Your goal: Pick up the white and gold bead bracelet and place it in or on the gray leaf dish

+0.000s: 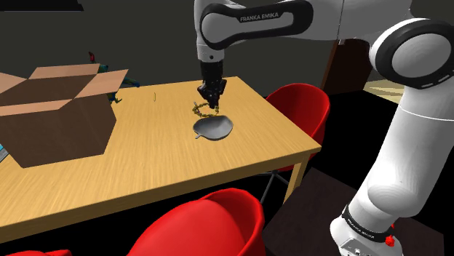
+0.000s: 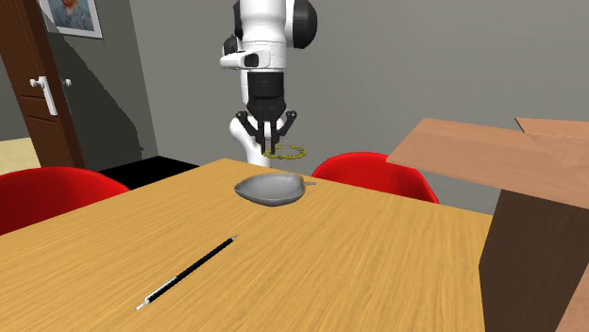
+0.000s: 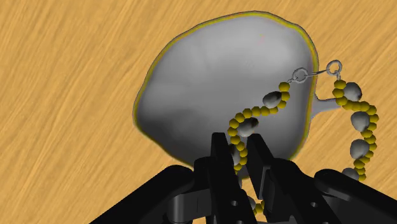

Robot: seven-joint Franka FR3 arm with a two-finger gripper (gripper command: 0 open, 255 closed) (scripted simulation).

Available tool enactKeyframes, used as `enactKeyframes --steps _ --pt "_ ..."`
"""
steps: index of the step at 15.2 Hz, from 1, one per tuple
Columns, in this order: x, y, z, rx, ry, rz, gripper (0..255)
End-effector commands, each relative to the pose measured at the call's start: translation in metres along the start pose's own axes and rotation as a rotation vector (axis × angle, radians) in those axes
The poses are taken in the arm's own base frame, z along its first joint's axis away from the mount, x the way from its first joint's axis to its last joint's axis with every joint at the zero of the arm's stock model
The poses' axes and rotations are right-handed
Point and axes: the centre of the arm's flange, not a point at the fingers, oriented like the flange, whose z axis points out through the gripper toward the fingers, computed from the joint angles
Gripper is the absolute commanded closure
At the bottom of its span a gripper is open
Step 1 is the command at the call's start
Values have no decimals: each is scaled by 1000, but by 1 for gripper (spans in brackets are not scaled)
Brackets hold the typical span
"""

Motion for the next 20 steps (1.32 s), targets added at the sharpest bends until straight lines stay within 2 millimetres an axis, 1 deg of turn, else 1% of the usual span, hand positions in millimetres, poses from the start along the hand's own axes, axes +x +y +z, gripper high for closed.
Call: enactKeyframes --steps 1,16,20 --pt "0 25 0 0 0 -1 255" --pt "1 24 79 0 0 -1 255" --pt "1 24 79 0 0 -1 255"
